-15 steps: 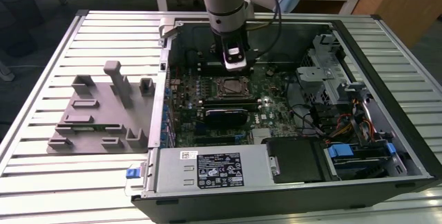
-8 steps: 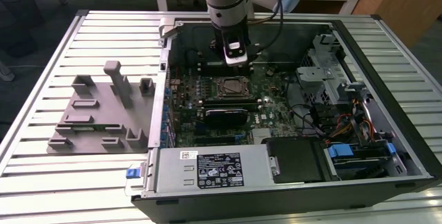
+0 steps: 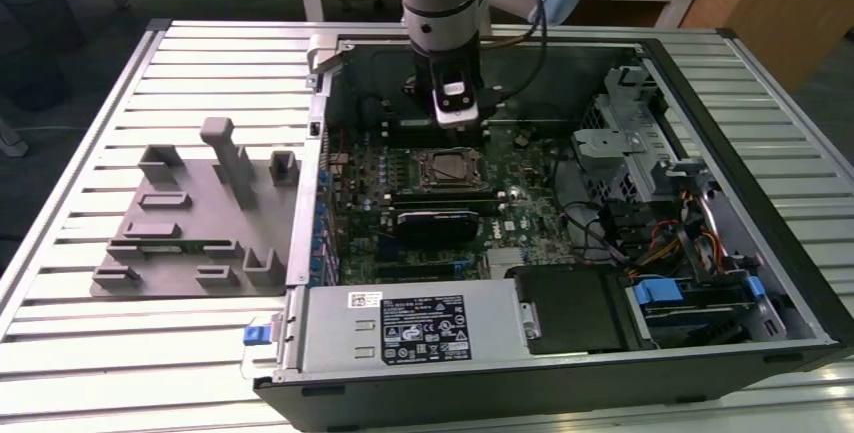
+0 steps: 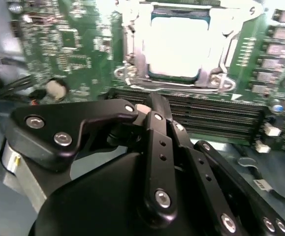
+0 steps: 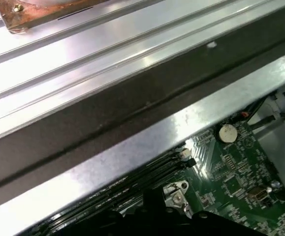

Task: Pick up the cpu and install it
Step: 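Install the first cpu locking lever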

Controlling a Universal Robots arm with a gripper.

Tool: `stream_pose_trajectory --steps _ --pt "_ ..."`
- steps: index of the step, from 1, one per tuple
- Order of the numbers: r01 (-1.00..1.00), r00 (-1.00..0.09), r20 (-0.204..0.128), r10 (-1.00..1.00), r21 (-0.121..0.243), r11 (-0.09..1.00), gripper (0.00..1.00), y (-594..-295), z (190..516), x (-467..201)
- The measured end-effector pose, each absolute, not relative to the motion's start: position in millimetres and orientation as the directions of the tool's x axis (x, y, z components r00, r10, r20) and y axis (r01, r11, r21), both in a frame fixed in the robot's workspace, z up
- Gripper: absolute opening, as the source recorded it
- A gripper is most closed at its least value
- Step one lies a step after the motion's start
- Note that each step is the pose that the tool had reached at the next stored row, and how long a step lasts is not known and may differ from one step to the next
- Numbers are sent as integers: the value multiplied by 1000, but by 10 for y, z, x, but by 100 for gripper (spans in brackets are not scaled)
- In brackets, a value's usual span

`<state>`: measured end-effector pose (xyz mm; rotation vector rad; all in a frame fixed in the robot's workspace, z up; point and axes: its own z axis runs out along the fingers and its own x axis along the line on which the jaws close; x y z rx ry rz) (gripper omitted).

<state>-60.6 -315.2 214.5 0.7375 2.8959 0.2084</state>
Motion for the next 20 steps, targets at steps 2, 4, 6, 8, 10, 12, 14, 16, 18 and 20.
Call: stream_pose_trajectory --steps 2,4,6,8,10,12,14,16,18,20 --pt "469 -872 -78 483 150 870 11 -3152 2143 -582" --pt "473 -874 -58 482 124 872 11 -3159 2142 -563" --pt "475 -875 -53 481 103 874 11 -3166 2142 -554" --pt "476 -875 -53 481 82 876 11 -3181 2142 -549" --pt "476 -876 -52 480 70 877 11 -3219 2142 -547" --pt "476 -876 -52 480 65 877 11 -3275 2140 -547" --pt "477 -876 -51 480 60 877 11 -3337 2139 -546" --pt "477 -876 -50 479 56 877 11 -3394 2139 -546" --pt "477 -876 -50 479 50 878 11 -3422 2137 -545" --pt "477 -876 -50 479 49 878 11 -3423 2137 -546"
